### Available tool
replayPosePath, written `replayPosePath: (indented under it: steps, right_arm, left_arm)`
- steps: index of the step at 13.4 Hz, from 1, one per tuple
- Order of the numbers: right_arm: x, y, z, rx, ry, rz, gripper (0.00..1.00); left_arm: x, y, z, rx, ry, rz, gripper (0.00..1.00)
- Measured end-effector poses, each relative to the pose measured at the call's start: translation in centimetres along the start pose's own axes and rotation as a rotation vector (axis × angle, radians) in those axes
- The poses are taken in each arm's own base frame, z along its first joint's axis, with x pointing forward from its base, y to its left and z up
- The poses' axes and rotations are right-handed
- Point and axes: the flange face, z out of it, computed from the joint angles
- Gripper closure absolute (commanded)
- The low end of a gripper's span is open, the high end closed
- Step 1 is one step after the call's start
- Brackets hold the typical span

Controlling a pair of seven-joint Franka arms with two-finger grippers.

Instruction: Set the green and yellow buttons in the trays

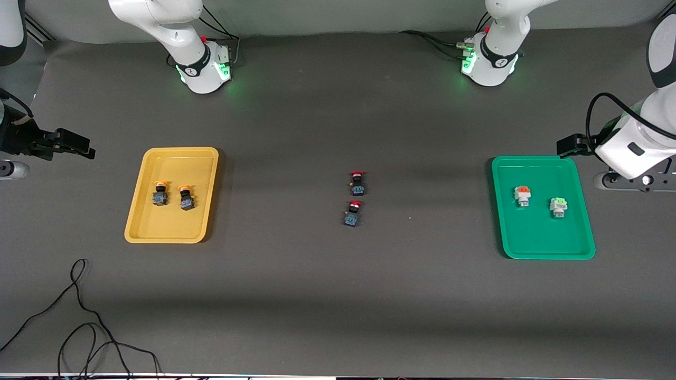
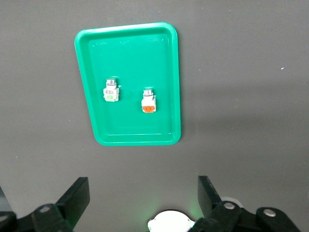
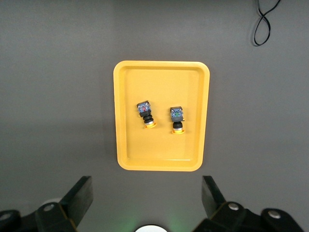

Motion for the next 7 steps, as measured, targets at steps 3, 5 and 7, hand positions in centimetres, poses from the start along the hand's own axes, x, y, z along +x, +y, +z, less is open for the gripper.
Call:
replayPosePath:
  steps: [3,5,7]
  right_arm:
    - [0.0,-0.1,0.0,0.0,0.0,-0.001,0.0]
    - [0.0,-0.1,0.0,0.0,0.001,-0.001,0.0]
    - [0.0,-0.1,-0.1,0.0,0.002,-0.001,0.0]
  left_arm:
    - [0.6,-0.6,0.8,-0.01,-0.015,0.026,0.0]
    - [0.7,-1.1,0.9,-0.004,-0.016,0.047,0.0]
    - [1.0,-1.3,0.5,0.009,-0.009,0.07,0.0]
